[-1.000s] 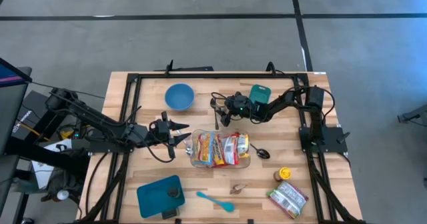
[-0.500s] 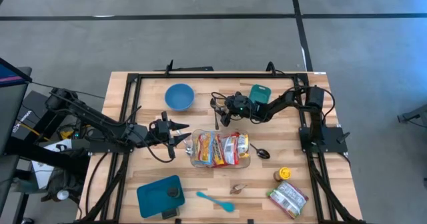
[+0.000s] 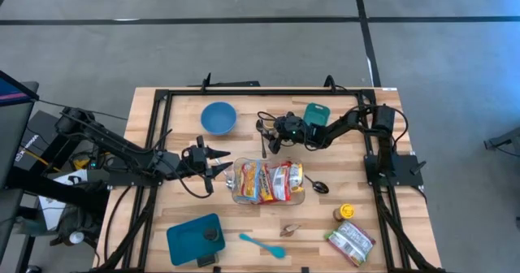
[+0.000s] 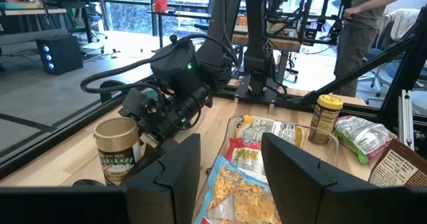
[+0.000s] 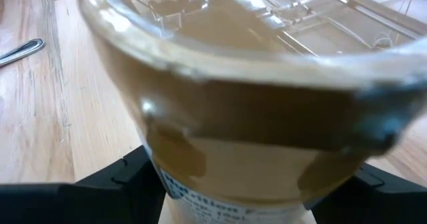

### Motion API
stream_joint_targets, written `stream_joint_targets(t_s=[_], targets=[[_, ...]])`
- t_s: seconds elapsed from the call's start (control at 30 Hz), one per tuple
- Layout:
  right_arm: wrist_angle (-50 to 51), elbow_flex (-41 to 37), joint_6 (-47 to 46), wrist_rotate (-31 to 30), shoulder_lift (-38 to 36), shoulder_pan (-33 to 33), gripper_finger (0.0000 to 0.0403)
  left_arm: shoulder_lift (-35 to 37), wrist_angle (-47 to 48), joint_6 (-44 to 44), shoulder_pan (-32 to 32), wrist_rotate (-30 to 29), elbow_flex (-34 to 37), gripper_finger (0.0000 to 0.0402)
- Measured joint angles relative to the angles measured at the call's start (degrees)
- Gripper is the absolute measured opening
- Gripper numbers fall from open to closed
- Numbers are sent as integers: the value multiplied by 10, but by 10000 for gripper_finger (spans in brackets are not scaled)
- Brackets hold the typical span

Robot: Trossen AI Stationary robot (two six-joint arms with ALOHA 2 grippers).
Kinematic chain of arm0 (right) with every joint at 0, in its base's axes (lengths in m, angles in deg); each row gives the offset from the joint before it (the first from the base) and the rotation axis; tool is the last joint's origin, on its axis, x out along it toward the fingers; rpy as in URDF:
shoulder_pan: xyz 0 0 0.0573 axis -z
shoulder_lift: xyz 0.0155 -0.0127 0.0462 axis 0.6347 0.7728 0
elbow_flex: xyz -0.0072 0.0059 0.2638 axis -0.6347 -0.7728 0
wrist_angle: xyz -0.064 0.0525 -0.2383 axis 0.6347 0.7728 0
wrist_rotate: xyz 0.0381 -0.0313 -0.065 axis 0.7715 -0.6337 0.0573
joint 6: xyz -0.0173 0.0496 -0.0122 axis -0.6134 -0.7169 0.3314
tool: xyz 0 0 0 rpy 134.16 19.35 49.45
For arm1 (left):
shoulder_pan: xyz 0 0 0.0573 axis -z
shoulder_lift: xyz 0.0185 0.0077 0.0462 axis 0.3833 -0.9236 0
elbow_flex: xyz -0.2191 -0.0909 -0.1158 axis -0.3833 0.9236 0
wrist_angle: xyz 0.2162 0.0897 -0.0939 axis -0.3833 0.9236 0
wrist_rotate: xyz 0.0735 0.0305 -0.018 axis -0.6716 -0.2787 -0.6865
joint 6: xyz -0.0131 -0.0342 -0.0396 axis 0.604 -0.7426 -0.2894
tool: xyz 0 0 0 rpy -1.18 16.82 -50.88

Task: Pick & Place Food Item
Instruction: Put the golden spice bottle into the dark blue bin

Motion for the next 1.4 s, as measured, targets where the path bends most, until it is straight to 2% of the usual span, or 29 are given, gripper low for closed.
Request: stream_joint_targets(t_s=[0.5,1.03,1.4], targets=[[19,-2,8,2,-19,6,273,0,0,0,0,0,0,154],[175,-1,22,0,-204,-7,273,0,4,0,0,0,0,154],[214,0,22,0,-296,-78,273,0,4,5,0,0,0,154]])
